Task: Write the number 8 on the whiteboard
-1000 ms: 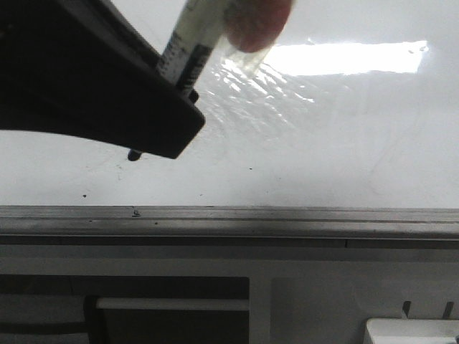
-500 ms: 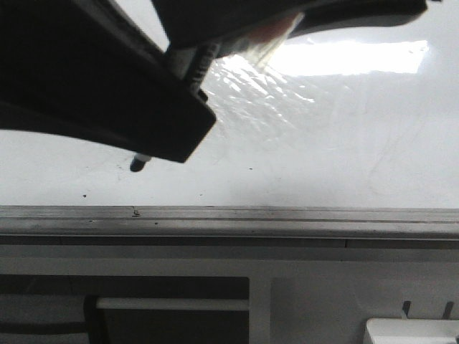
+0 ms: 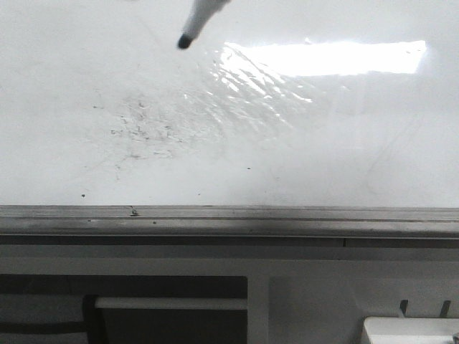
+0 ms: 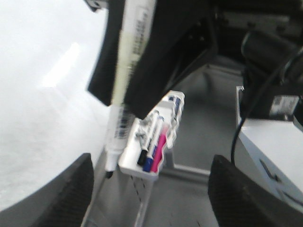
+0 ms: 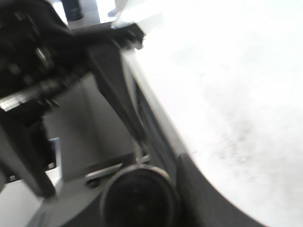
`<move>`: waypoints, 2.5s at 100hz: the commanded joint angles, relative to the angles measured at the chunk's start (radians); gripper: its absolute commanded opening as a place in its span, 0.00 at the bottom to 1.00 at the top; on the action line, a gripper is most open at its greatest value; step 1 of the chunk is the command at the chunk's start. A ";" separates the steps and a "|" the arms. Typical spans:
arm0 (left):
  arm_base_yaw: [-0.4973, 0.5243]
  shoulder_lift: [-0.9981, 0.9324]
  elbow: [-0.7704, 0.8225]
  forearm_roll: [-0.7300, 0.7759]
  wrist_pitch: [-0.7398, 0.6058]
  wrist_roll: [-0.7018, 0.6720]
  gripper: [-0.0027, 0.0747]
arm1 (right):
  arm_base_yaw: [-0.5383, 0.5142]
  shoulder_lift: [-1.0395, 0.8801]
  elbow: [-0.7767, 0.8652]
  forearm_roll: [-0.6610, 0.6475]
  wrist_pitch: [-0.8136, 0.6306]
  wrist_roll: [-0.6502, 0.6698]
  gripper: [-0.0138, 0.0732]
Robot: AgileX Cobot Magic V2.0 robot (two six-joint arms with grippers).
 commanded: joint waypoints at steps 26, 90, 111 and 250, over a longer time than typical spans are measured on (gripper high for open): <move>0.144 -0.475 0.146 -0.026 -0.180 -0.158 0.40 | 0.012 -0.310 0.152 -0.159 -0.355 -0.003 0.11; 0.192 -0.707 0.334 -0.073 -0.176 -0.160 0.01 | 0.012 -0.143 0.158 -0.216 -0.571 -0.003 0.11; 0.192 -0.707 0.334 -0.080 -0.176 -0.160 0.01 | 0.012 -0.074 0.158 -0.216 -0.675 -0.003 0.11; 0.192 -0.707 0.346 -0.080 -0.178 -0.160 0.01 | 0.010 0.126 0.158 -0.126 -0.632 -0.003 0.11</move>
